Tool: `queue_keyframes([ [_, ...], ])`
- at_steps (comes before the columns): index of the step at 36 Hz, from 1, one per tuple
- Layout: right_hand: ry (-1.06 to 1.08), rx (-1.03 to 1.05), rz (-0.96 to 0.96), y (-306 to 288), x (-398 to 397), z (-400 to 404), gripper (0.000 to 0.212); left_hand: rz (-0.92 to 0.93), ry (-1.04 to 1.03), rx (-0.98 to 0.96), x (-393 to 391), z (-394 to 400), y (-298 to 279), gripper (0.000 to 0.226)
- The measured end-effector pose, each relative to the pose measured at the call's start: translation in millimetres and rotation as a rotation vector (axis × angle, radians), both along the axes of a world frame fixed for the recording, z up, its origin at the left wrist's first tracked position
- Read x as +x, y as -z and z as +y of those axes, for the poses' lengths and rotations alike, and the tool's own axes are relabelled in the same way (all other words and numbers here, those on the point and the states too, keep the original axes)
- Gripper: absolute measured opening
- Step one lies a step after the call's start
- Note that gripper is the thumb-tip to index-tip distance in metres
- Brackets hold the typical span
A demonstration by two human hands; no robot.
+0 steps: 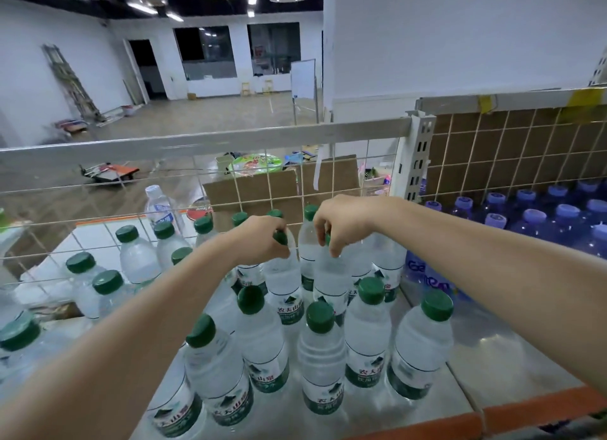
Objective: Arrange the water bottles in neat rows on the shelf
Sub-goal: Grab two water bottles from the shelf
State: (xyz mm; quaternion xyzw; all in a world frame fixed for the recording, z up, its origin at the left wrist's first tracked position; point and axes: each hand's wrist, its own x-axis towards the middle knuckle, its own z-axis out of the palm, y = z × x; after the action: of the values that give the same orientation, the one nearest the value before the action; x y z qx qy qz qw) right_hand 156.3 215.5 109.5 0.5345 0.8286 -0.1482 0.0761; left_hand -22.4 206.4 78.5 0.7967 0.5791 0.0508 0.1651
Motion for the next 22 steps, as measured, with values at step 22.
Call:
queue_keyframes([
  [22,-0.071,0.091,0.004,23.7,-10.4,23.5,0.027,0.051,-0.051,-0.042,5.5,7.4,7.4,0.027],
])
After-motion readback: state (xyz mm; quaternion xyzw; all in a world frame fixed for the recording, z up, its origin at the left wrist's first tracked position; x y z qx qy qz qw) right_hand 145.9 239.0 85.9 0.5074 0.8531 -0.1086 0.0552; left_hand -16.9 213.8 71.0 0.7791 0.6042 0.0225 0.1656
